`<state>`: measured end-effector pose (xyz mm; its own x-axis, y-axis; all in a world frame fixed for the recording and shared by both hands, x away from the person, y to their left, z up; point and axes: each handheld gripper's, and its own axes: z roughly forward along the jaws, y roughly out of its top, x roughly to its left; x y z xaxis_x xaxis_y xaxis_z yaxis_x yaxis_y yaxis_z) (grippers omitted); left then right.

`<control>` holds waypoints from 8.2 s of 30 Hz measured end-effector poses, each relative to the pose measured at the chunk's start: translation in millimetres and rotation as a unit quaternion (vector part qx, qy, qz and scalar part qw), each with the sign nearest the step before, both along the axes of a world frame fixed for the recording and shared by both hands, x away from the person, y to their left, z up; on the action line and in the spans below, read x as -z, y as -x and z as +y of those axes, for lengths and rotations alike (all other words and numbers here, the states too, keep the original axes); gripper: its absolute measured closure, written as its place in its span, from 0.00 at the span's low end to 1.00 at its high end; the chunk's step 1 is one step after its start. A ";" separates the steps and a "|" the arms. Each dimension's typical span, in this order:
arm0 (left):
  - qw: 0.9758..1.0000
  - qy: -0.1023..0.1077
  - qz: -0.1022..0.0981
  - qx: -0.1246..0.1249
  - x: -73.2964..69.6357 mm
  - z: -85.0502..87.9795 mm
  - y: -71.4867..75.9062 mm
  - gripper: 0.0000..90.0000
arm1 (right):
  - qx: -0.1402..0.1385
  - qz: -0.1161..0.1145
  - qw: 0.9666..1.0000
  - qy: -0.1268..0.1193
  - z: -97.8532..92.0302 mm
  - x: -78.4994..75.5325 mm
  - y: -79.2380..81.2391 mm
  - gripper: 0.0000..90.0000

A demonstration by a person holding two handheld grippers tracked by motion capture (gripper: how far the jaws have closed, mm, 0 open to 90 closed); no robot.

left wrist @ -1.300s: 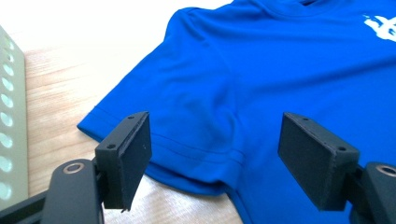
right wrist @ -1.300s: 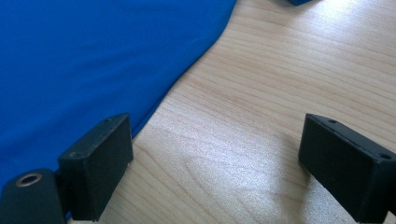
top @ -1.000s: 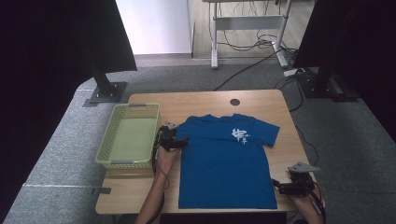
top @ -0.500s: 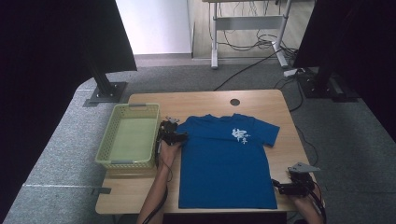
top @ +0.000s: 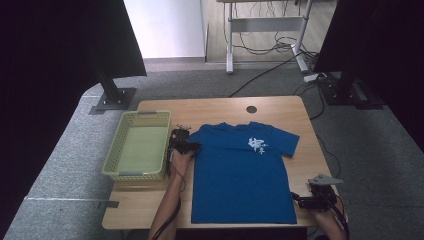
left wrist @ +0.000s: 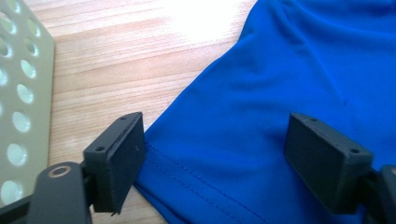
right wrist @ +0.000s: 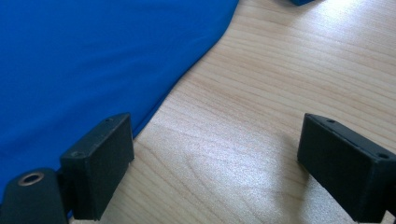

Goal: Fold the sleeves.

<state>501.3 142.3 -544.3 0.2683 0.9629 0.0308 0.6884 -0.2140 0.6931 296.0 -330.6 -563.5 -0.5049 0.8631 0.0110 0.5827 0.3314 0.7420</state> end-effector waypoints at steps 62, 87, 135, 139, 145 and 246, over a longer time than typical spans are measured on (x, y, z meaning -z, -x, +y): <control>0.990 0.046 -0.058 0.121 -31.1 -64.9 24.1 0.67 | 0.000 0.000 1.000 -0.001 0.2 0.0 0.4 0.12; 0.985 0.025 -0.070 0.157 -22.6 -81.2 33.6 0.97 | 0.000 0.000 1.000 -0.001 0.2 0.0 0.3 0.12; 0.986 0.037 -0.058 0.151 -27.3 -47.6 51.4 0.41 | -0.002 0.000 1.000 0.000 0.4 0.0 0.6 0.12; 0.988 0.039 -0.057 0.140 -25.0 -38.6 55.7 0.39 | -0.002 0.000 1.000 0.000 0.4 0.0 0.6 0.12; 0.990 0.039 -0.049 0.124 -15.6 -26.3 61.4 0.38 | -0.001 0.000 1.000 0.000 0.4 0.0 0.6 0.12; 0.985 0.068 -0.039 0.152 -0.8 9.8 160.2 0.22 | 0.004 0.001 1.000 -0.001 1.1 0.0 0.6 0.11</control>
<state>341.1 152.1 -543.4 0.5465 0.8352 -0.0613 0.5500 -0.3027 0.7784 295.4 -329.5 -563.5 -0.4980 0.8671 0.0135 0.5863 0.3251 0.7420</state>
